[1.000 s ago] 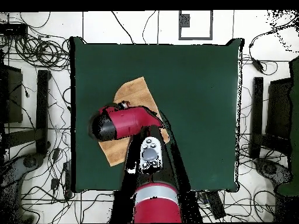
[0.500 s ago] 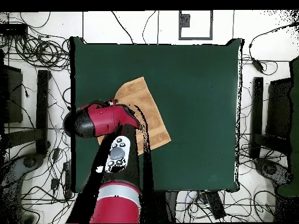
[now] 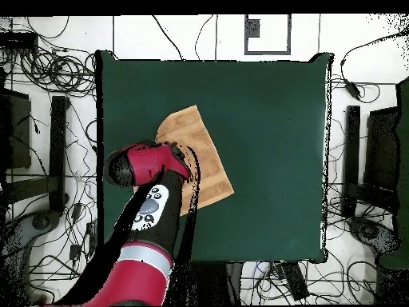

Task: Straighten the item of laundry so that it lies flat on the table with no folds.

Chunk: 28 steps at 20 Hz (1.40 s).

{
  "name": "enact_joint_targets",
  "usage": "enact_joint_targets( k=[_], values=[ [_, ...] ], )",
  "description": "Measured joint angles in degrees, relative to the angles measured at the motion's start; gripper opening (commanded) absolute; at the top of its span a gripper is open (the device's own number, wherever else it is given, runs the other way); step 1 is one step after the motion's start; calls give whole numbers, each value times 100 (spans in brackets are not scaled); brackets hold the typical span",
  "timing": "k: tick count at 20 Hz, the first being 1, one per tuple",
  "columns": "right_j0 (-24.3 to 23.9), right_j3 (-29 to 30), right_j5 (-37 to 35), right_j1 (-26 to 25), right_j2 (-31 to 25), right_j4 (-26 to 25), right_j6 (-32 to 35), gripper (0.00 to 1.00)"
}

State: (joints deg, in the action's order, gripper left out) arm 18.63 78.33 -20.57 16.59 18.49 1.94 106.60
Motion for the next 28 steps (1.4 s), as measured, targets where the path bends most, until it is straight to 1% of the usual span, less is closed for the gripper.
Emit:
enact_joint_targets(
  k=[4, 9, 13, 22, 28],
  values=[
    [123, -86, -74, -291, 250, 238, 273, 100],
    [165, -125, -76, -383, 312, 412, 433, 100],
    [175, -124, -113, -381, 344, 524, 536, 100],
    [181, -122, -321, -299, 391, 581, 536, 100],
    [157, -71, -520, -34, 401, 579, 536, 100]
  ],
)
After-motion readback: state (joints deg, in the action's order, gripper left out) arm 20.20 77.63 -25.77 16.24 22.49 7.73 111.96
